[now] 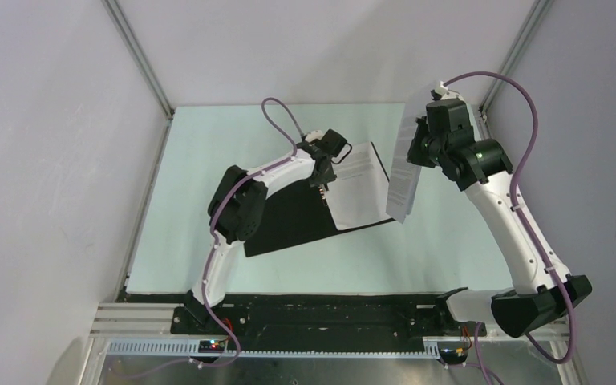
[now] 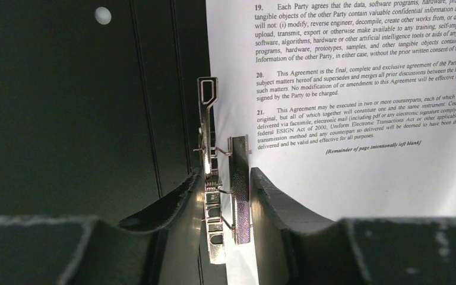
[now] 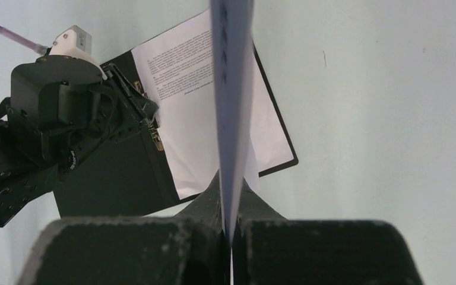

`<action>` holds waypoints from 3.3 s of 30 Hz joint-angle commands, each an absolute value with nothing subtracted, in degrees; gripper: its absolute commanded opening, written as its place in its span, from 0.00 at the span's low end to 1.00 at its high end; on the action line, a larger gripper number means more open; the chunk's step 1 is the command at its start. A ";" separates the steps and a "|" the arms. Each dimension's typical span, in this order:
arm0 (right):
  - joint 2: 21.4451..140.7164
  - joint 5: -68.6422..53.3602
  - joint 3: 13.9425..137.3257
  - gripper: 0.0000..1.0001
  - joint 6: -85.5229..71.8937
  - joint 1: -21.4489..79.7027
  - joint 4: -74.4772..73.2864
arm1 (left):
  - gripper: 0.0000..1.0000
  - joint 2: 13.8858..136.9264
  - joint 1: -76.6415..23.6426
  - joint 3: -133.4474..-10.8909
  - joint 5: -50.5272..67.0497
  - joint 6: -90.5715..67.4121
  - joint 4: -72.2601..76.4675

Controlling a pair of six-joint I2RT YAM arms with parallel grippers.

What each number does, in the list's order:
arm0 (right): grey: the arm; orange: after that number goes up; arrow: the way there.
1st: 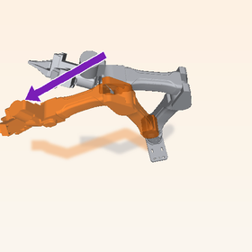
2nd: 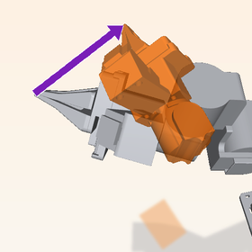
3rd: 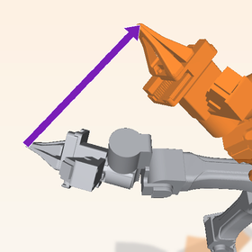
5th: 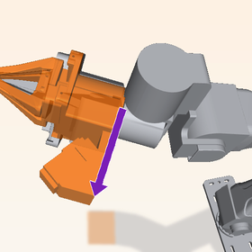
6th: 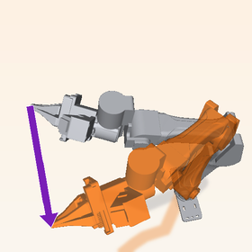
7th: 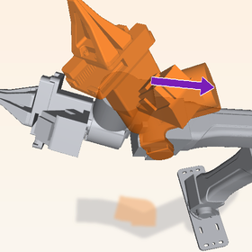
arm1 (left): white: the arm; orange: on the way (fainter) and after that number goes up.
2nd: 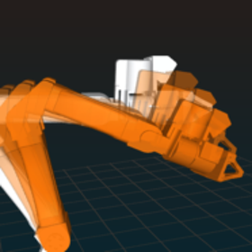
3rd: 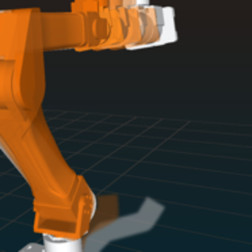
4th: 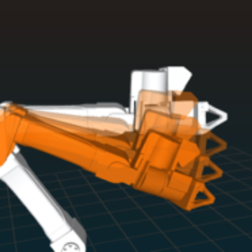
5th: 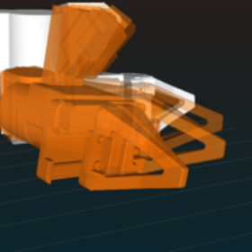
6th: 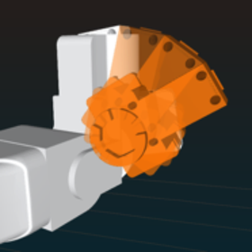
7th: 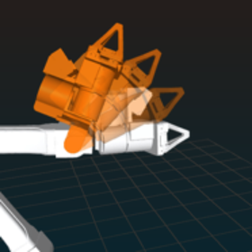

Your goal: Put the files into the folder

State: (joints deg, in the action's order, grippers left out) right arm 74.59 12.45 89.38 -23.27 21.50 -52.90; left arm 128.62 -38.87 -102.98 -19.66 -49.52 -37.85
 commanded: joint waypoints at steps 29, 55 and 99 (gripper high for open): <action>75.56 -8.31 84.68 0.00 -28.92 20.57 -42.46 | 0.02 112.12 -36.55 -81.33 -5.70 -40.07 -39.89; 85.15 -0.54 49.98 0.00 -32.36 20.21 -25.45 | 0.30 104.02 -36.60 -75.87 -4.17 -36.10 -39.88; 94.28 -10.69 62.57 0.00 -20.41 30.81 -26.36 | 0.05 123.16 -26.02 -93.59 1.36 -30.06 -37.98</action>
